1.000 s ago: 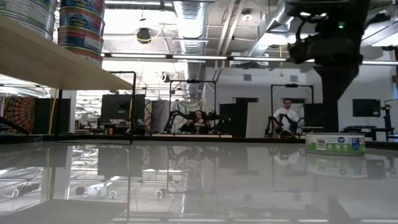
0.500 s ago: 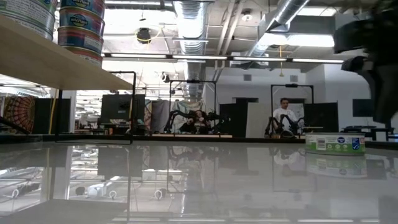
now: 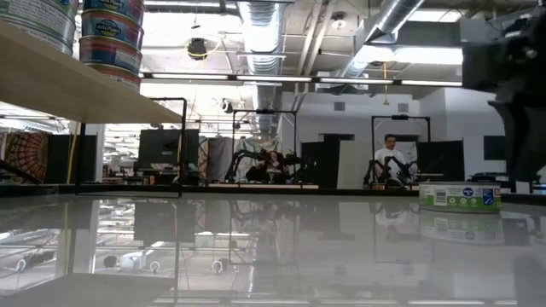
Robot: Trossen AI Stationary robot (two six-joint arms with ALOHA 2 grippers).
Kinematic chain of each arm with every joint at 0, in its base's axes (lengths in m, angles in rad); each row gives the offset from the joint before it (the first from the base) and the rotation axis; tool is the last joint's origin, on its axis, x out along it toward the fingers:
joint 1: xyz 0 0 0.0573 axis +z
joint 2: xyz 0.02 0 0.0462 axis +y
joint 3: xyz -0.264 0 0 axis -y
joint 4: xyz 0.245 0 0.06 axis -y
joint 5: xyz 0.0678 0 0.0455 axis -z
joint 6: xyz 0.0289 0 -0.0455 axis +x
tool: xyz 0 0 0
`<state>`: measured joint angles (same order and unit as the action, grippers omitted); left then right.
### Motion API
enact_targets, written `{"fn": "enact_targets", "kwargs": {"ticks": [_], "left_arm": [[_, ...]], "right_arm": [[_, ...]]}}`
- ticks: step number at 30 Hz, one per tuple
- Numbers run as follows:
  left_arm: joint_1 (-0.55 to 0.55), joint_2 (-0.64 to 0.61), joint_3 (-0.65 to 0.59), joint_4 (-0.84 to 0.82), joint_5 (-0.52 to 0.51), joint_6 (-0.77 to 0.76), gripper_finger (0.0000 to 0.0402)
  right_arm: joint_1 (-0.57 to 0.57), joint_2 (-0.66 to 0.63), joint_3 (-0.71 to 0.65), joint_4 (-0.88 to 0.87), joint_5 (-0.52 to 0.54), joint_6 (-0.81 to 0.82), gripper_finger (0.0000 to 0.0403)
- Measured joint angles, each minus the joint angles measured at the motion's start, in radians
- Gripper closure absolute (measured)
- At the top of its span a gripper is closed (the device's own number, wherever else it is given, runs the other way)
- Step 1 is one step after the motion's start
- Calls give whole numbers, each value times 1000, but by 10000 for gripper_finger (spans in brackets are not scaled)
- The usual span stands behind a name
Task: Stack canned seafood by type on shelf
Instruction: Stack the green tuna can on top of the green tuna can on the shelf
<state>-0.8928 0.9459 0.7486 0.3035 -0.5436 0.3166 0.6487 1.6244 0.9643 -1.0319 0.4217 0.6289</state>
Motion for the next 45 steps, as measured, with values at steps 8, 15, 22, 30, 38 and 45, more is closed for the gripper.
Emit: {"fn": "enact_targets", "kwargs": {"ticks": [8, 15, 22, 30, 38, 45], "left_arm": [[0, 0, 0, -1, -1, -8, 70], [0, 0, 0, -2, 0, -9, 70], [0, 0, 0, -2, 0, -10, 70], [0, 0, 0, -1, -16, 0, 70], [-1, 0, 0, -1, -18, -1, 70], [-1, 0, 0, 0, -18, -3, 70]], "right_arm": [[-28, 0, -5, -10, 62, -27, 266], [-54, 0, -5, -7, 104, -62, 224], [-47, 0, -64, 88, 105, -81, 252], [-35, 27, -86, 100, 120, -46, 314], [8, 48, -85, 130, 133, -17, 390], [16, 49, -85, 128, 127, 52, 356]]}}
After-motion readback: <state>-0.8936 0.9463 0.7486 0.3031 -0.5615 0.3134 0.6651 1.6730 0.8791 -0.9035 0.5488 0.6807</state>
